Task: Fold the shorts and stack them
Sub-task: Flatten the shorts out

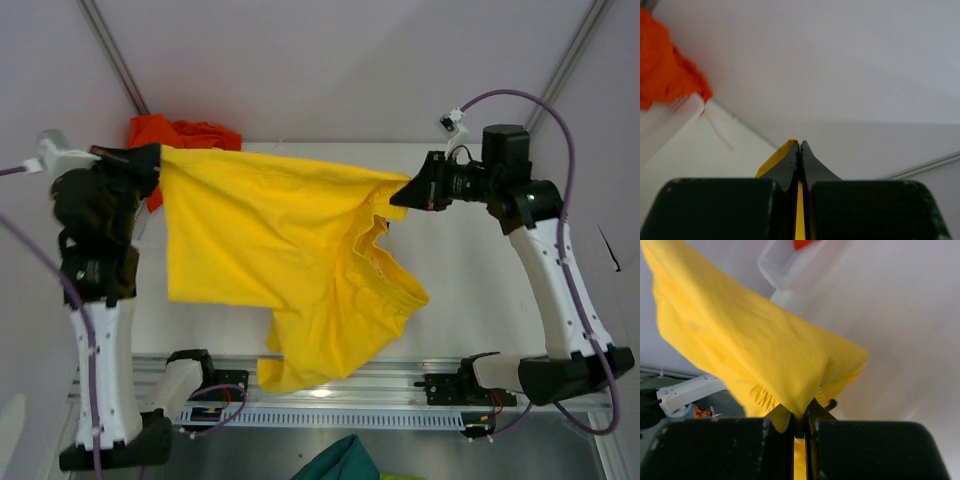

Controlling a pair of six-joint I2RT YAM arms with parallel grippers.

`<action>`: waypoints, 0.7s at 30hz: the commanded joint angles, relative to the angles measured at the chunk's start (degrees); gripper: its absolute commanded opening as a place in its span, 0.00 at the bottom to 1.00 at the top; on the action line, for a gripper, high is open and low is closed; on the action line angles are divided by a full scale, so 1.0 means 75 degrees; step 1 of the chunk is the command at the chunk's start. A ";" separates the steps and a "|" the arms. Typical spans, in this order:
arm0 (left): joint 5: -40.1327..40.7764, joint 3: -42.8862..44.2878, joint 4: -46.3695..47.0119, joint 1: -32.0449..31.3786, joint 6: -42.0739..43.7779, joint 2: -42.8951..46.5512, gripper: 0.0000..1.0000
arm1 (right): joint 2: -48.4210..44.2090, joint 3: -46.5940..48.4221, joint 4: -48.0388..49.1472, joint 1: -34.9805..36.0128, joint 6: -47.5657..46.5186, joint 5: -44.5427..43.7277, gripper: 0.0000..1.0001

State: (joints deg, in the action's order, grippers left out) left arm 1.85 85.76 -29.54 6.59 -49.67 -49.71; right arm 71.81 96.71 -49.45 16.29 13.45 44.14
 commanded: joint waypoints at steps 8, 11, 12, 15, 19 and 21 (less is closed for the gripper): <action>0.1535 -0.2844 0.2929 -0.1980 -0.0502 -0.2975 0.00 | 0.2888 -0.1001 0.1963 -0.0976 0.0807 -0.1088 0.00; 0.1687 -0.2611 0.3362 -0.2074 -0.0724 -0.3787 0.00 | 0.4386 0.0390 0.1955 -0.1059 0.0855 -0.1968 0.02; 0.1722 -0.2355 0.3411 -0.2086 -0.0748 -0.4323 0.00 | 0.4812 0.1567 0.1837 -0.1094 0.0855 -0.2667 0.07; 0.1734 -0.1616 0.3366 -0.2109 -0.0620 -0.5285 0.05 | 0.6065 0.3132 0.1334 -0.1141 0.1299 -0.4633 0.75; 0.1862 0.1058 0.1308 -0.2121 0.0151 -0.6249 0.99 | 0.6036 0.3690 0.0957 -0.0989 0.1406 -0.6434 0.99; 0.2189 0.1642 0.0240 -0.2133 0.0224 -0.6426 0.99 | 0.5627 0.3094 0.1085 -0.0919 0.1242 -0.6821 0.99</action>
State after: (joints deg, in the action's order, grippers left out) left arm 13.91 88.75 -18.35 -8.99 -51.31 -98.67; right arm 119.28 120.44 -40.45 8.23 22.55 5.41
